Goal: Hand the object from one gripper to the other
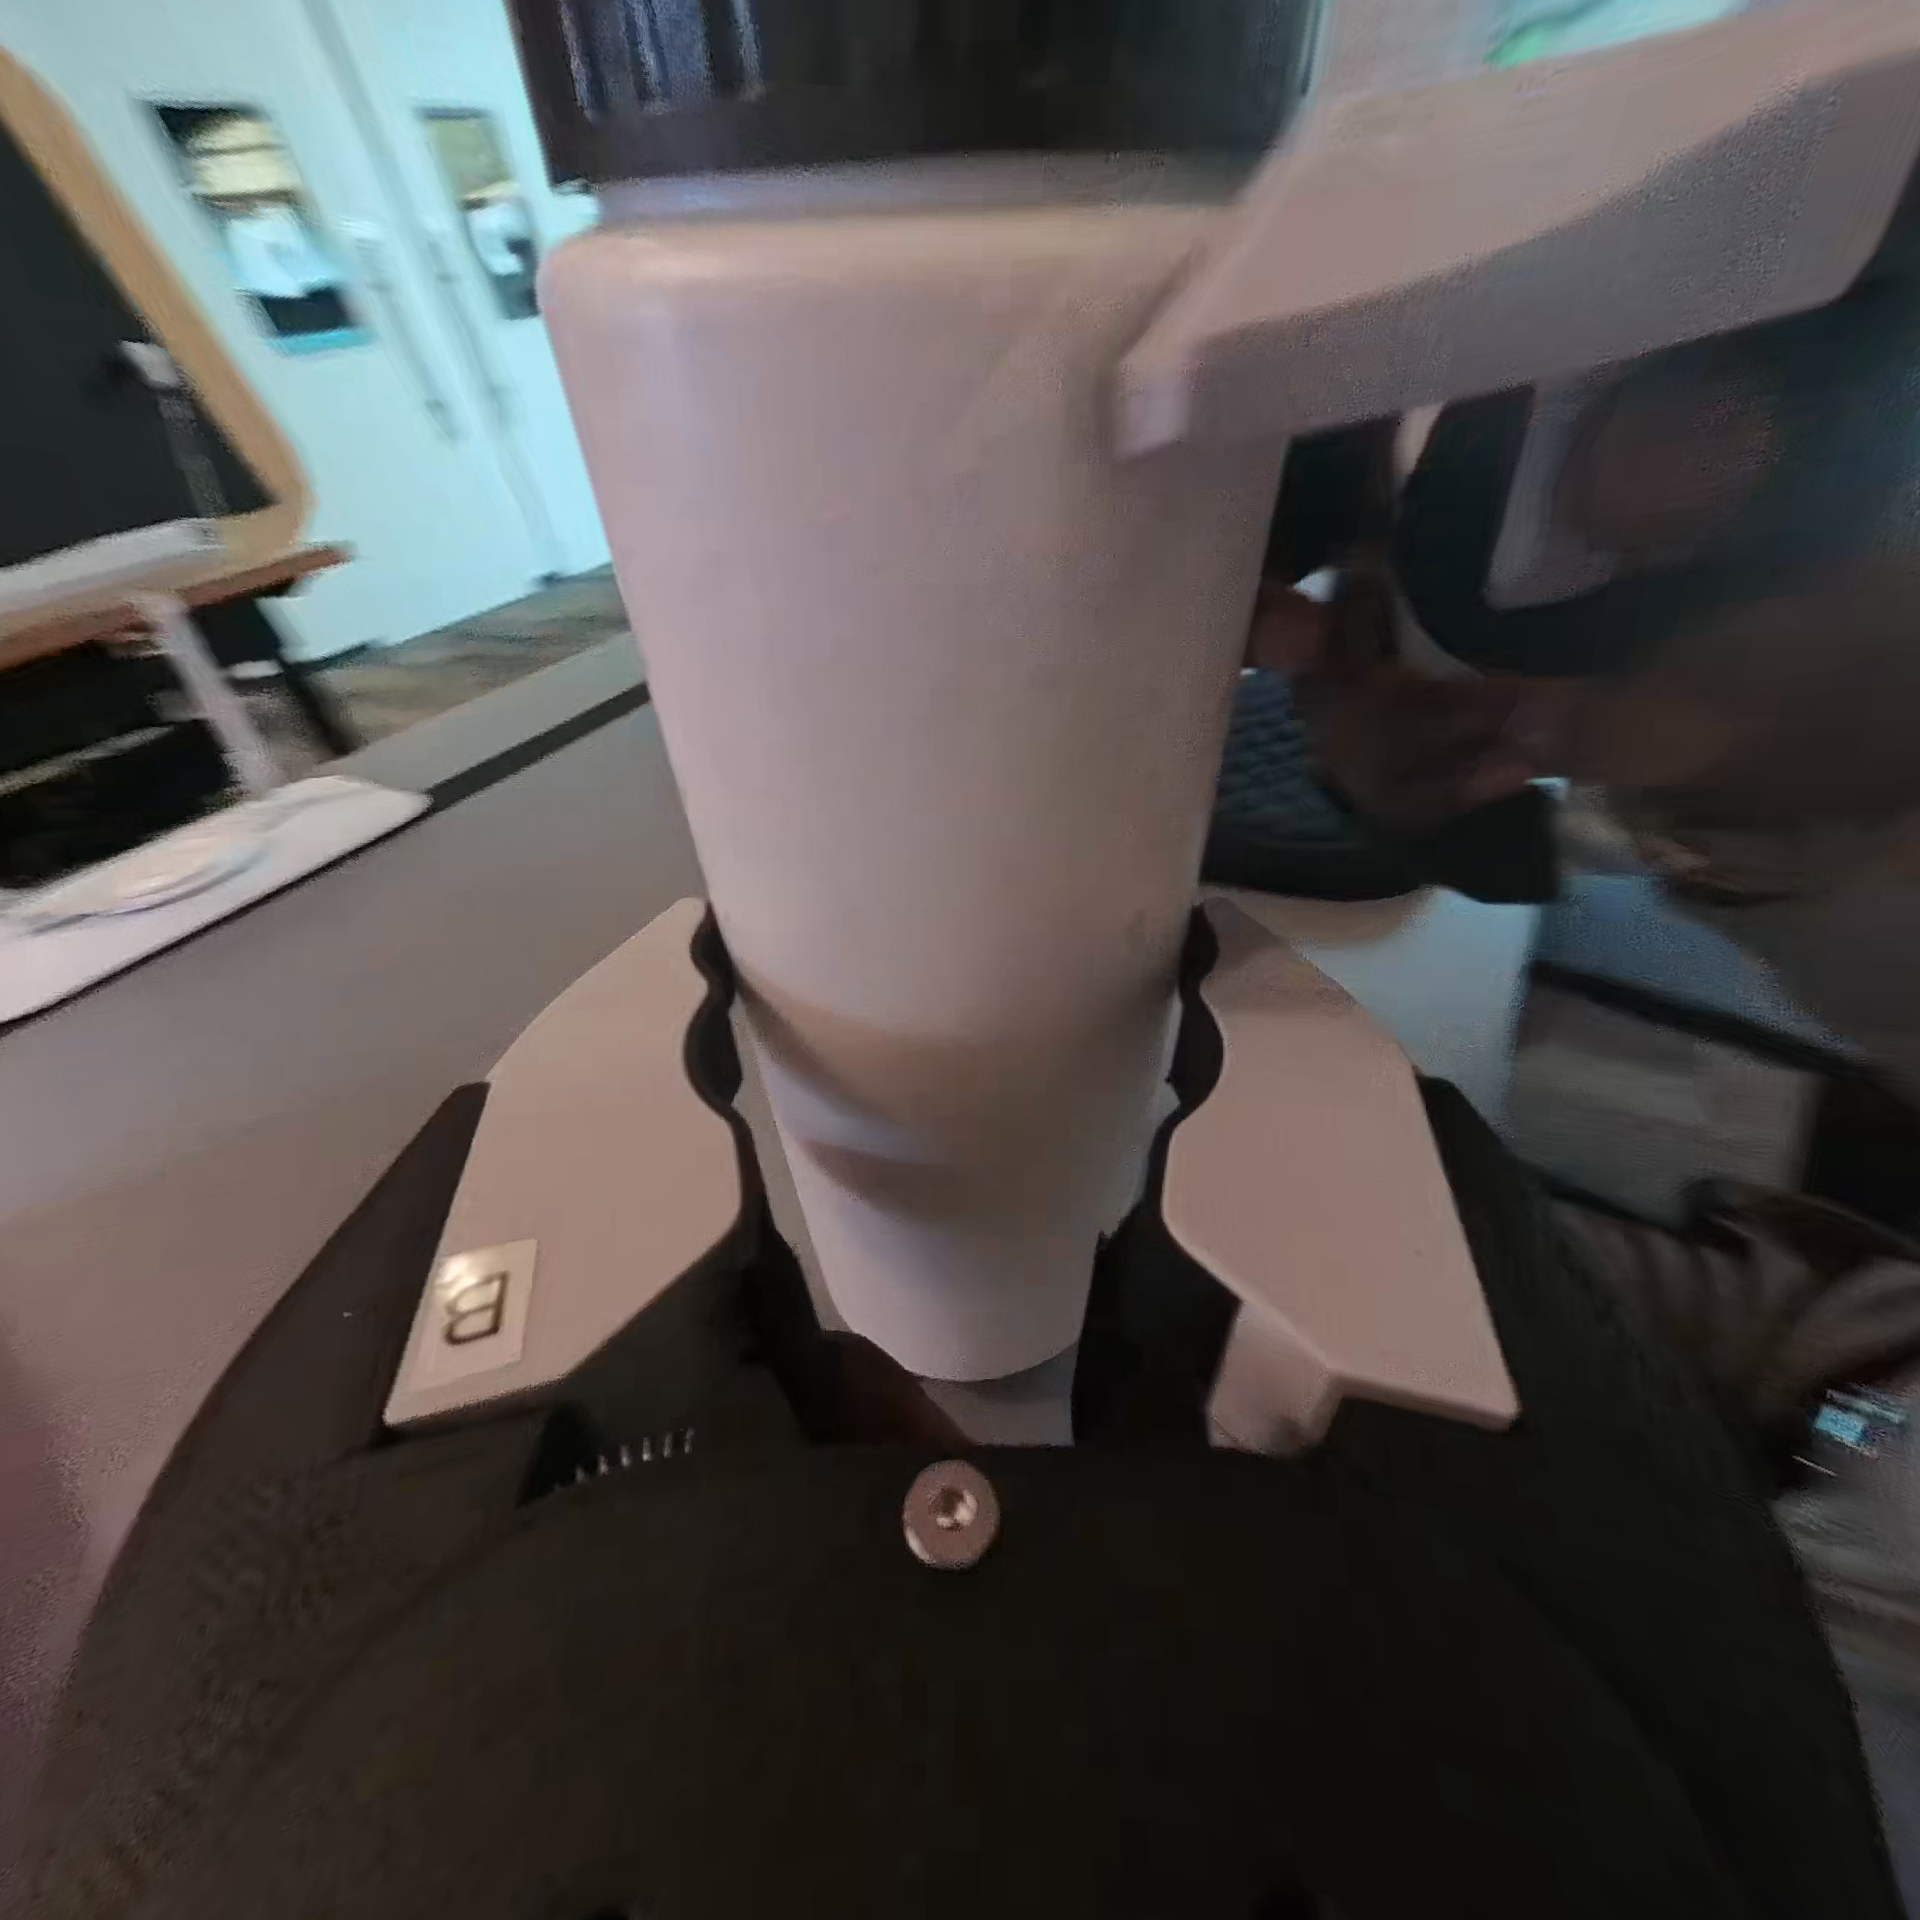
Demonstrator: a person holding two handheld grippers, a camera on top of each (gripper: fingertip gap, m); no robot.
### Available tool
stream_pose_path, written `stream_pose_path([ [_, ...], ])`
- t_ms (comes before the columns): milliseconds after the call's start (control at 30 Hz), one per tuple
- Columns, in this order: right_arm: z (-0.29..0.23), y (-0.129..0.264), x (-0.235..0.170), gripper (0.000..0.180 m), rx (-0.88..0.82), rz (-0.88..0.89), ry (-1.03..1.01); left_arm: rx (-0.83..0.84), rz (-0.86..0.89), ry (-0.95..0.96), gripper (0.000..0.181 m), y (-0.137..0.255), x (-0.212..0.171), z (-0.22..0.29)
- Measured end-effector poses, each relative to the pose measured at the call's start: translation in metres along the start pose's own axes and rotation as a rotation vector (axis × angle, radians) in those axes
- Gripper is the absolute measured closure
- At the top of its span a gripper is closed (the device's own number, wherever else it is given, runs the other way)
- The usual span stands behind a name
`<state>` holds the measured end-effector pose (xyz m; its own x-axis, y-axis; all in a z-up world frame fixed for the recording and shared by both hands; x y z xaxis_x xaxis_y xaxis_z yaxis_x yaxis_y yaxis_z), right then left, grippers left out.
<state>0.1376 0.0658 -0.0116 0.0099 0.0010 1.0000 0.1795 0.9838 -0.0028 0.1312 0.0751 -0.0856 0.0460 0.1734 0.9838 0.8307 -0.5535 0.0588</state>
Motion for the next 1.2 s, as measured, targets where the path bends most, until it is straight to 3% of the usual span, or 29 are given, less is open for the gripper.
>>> stream_pose_path([
  [233, -0.034, 0.01, -0.003, 0.071, 0.509, 0.061, -0.105, -0.559, 0.058, 0.189, 0.098, 0.047, 0.021, 0.03],
  [300, -0.045, 0.007, -0.006, 0.073, 0.62, 0.073, -0.156, -0.631, 0.043, 0.175, 0.099, 0.051, 0.021, 0.035],
  [367, -0.05, 0.001, -0.009, 0.091, 0.663, 0.069, -0.157, -0.653, 0.008, 0.159, 0.099, 0.049, 0.017, 0.038],
  [500, -0.043, -0.002, -0.007, 0.095, 0.587, 0.092, -0.143, -0.584, -0.001, 0.229, 0.101, 0.042, 0.019, 0.029],
  [633, -0.008, -0.001, -0.005, 0.096, 0.271, 0.14, -0.074, -0.316, 0.075, 0.302, 0.089, 0.028, 0.023, 0.006],
  [733, 0.006, -0.001, -0.006, 0.096, 0.083, 0.157, -0.032, -0.122, 0.107, 0.228, 0.086, 0.017, 0.02, 0.004],
  [867, 0.0, -0.008, -0.006, 0.096, 0.02, 0.158, -0.003, -0.008, 0.072, 0.103, 0.095, 0.003, 0.011, 0.008],
  [967, -0.006, -0.007, -0.007, 0.096, 0.038, 0.144, -0.004, -0.061, 0.073, 0.098, 0.098, 0.008, 0.01, 0.009],
  [1033, -0.017, -0.002, -0.004, 0.098, 0.178, 0.156, -0.037, -0.185, 0.079, 0.114, 0.098, 0.02, 0.011, 0.014],
  [1100, -0.026, 0.008, 0.002, 0.081, 0.336, 0.182, -0.116, -0.374, 0.077, 0.151, 0.098, 0.038, 0.013, 0.026],
  [1200, -0.038, 0.016, -0.003, 0.072, 0.522, 0.15, -0.196, -0.56, 0.054, 0.18, 0.098, 0.055, 0.012, 0.039],
])
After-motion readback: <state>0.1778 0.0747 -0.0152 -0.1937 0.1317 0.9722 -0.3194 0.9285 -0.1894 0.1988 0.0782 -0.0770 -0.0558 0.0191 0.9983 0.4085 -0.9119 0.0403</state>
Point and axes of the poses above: each gripper's, where its closed fingertips meet, y back along the fingers, x out of its top, z = x × y across the jaws, the point moved 1 cm from there along y, back along the fingers, and after that the axes turned 14 degrees about x, right-handed, at the moved point
